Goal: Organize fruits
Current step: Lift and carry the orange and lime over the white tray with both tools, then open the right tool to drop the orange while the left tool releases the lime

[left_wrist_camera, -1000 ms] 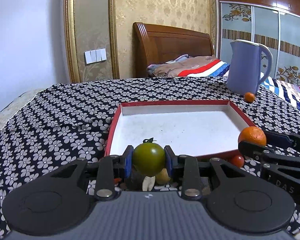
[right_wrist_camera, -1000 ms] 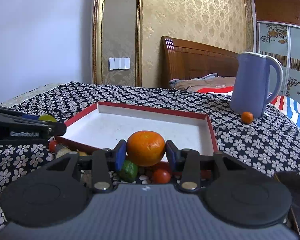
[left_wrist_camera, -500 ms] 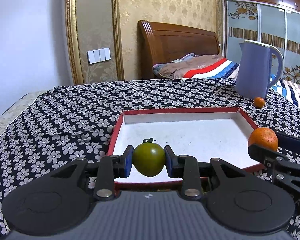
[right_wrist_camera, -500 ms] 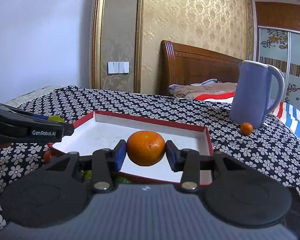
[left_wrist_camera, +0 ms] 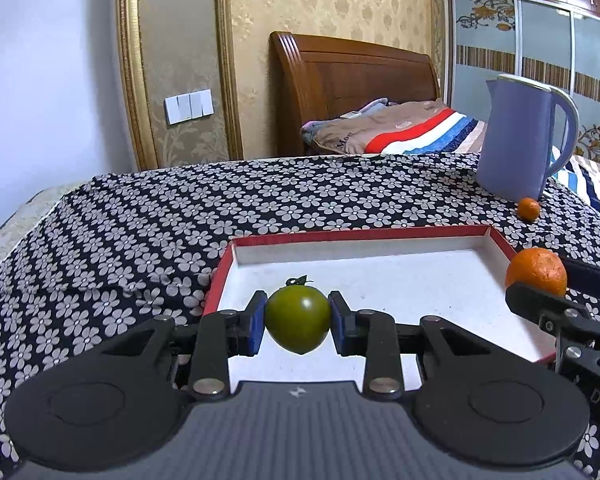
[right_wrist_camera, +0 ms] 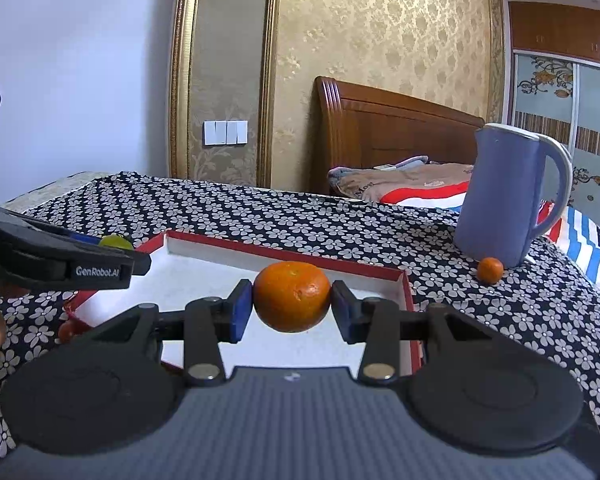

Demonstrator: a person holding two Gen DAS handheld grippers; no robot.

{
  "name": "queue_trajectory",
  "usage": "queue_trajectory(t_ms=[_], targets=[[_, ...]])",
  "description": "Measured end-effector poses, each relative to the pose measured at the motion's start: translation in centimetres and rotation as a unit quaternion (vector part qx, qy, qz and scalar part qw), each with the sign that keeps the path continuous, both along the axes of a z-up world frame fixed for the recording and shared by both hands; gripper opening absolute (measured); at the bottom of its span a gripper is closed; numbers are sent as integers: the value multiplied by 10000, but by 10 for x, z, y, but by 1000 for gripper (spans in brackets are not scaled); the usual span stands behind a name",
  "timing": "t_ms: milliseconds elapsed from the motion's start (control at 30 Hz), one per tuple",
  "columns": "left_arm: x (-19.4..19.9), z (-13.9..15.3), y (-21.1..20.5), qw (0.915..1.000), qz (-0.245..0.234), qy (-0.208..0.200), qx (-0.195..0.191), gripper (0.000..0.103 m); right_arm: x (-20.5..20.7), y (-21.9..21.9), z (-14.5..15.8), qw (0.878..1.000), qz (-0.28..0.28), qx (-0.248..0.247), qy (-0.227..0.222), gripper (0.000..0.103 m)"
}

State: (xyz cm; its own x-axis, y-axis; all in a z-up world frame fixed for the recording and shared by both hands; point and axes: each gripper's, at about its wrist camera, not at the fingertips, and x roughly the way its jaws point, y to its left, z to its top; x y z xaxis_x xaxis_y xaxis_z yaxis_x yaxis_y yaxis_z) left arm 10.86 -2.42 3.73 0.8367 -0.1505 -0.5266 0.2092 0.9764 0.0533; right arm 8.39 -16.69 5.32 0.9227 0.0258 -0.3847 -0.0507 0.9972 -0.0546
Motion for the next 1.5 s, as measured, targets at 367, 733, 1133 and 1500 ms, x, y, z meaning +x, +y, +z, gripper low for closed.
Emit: queue_trajectory(t_ms=[367,733,1133,1500], targets=[[34,-6,-14,9997,-20,171,143,32,33,-10,-1,9999,-36,-23,159,41],[74,-12,-30,9988,-54,323,356,32,77,-19,-9,9990,-169,-109,402,41],[115,-31,-49,9966,-7,602,569,32,120,-27,-29,9960,-307,-67,833,41],[133,-44,-58,9946,67,772,692,32,138,-36,-39,9928,-489,-57,1088,46]])
